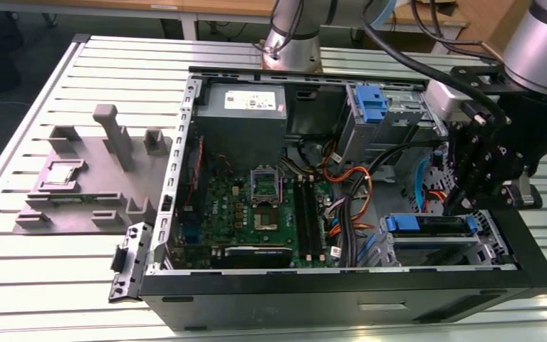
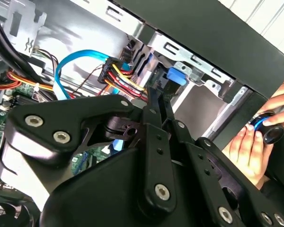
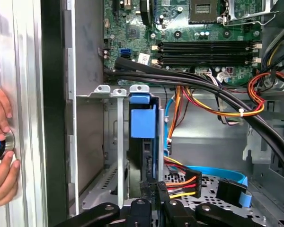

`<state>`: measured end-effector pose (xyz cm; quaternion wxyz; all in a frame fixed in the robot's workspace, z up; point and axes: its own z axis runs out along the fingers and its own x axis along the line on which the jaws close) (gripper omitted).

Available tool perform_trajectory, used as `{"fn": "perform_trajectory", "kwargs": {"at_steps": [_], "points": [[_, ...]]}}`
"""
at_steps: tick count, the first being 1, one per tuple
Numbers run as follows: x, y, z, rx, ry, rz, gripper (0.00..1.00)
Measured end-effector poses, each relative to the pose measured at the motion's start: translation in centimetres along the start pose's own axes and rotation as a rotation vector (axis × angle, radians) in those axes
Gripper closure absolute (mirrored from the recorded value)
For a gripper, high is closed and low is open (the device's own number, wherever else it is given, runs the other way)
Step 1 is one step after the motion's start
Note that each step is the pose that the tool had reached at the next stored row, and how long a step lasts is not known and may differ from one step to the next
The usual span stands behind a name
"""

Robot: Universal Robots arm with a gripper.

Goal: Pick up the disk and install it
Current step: 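Insert the first disk wire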

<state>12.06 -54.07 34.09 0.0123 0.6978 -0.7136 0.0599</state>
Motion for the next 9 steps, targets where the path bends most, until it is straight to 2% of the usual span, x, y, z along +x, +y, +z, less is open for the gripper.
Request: {"fn": "perform_trajectory", "kwargs": {"at_steps": [4,9], "points": [[0.26,-0.01,0.18,-0.0003,-0.0044,0.000,0.83],[0.25,0.00,0.41,-0.0005,-0.0043,0.001,0.83]]}}
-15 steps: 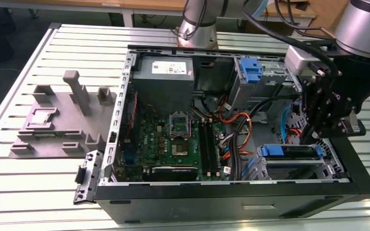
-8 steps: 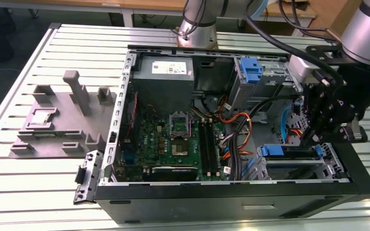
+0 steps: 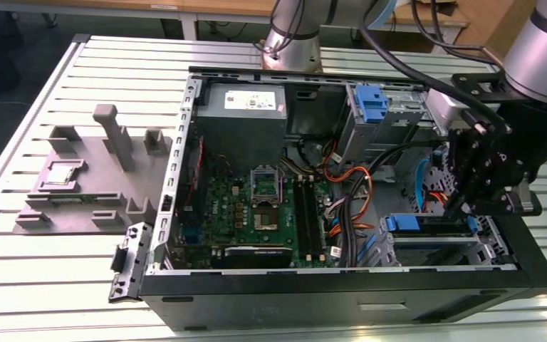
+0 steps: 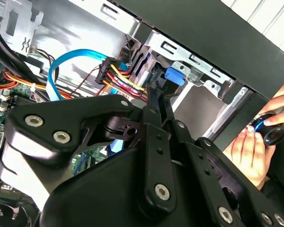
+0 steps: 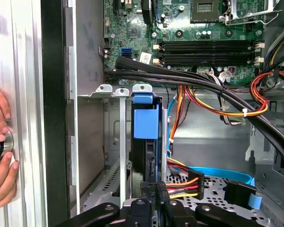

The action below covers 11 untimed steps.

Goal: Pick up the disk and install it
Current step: 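Insert the first disk wire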

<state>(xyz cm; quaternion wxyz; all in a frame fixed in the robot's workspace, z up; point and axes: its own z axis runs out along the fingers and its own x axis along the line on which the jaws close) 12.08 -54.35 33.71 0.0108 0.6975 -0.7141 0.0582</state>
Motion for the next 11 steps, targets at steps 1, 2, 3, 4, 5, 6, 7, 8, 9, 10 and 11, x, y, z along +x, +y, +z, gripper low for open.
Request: {"fn": "perform_trajectory", "kwargs": {"at_steps": [1,2,3,4,5,6,7,8,9,10,11], "points": [[0.00,0.00,0.03,-0.0001,-0.0001,0.001,0.83],[-0.01,0.00,0.07,-0.0003,-0.0003,0.003,0.83],[-0.01,0.01,0.10,-0.0006,-0.0002,0.006,0.83],[-0.01,0.01,0.12,-0.0007,-0.0002,0.008,0.83],[0.01,0.01,0.15,-0.0008,-0.0007,0.008,0.83],[0.01,0.01,0.18,-0.0009,-0.0018,0.009,0.83],[0.01,0.01,0.21,-0.0010,-0.0028,0.009,0.83],[0.00,0.01,0.23,-0.0010,-0.0041,0.009,0.83],[0.00,0.02,0.25,-0.0010,-0.0054,0.010,0.83],[0.00,0.02,0.28,-0.0011,-0.0067,0.010,0.83],[0.00,0.02,0.31,-0.0012,-0.0084,0.010,0.83]]}}
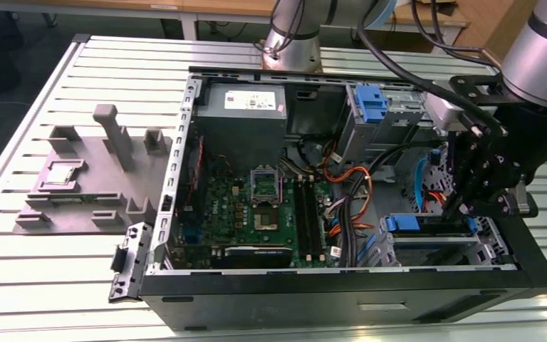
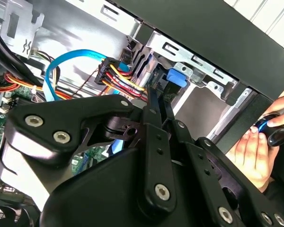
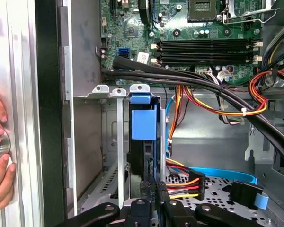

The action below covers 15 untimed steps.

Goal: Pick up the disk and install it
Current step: 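Insert the first disk wire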

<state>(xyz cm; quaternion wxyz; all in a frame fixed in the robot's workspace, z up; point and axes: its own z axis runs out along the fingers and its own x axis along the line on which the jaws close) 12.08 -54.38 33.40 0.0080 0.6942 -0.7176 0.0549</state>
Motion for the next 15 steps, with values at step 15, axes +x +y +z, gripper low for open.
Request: {"fn": "perform_trajectory", "kwargs": {"at_steps": [15], "points": [[0.23,0.02,0.38,-0.0008,-0.0224,0.001,0.83]]}}
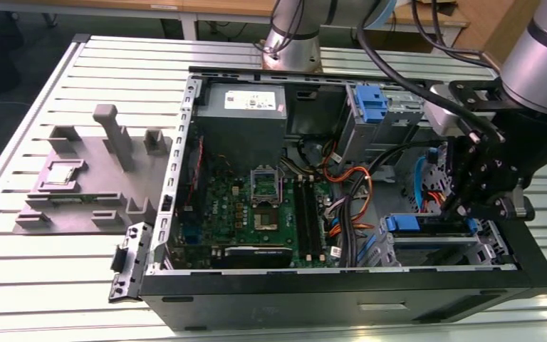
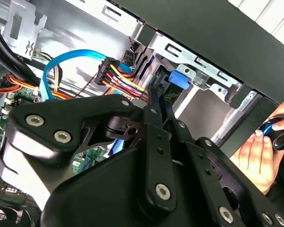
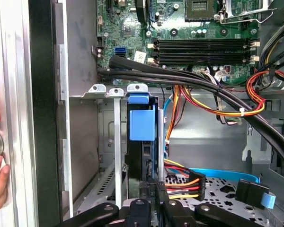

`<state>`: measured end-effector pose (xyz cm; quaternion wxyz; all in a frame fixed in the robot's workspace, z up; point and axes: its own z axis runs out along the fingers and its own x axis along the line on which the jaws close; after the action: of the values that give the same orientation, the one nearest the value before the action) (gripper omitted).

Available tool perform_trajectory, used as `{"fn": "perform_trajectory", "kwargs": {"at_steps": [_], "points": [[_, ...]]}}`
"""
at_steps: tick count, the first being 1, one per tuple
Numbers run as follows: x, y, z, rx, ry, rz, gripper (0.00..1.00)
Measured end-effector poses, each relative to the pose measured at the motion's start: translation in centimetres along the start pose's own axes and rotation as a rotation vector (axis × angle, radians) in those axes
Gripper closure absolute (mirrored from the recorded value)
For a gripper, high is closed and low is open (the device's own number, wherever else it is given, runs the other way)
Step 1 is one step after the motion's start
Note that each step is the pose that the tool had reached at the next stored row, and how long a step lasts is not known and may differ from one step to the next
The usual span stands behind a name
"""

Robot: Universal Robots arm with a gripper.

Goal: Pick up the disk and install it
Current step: 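Insert the first disk wire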

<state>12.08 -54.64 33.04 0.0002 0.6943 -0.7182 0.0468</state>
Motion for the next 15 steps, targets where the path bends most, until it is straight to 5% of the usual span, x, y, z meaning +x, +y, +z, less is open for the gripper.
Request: {"fn": "perform_trajectory", "kwargs": {"at_steps": [5,15], "points": [[0.05,0.02,0.28,-0.0005,-0.0116,0.001,0.83],[0.05,0.02,0.29,-0.0009,-0.0126,0.001,0.83]]}}
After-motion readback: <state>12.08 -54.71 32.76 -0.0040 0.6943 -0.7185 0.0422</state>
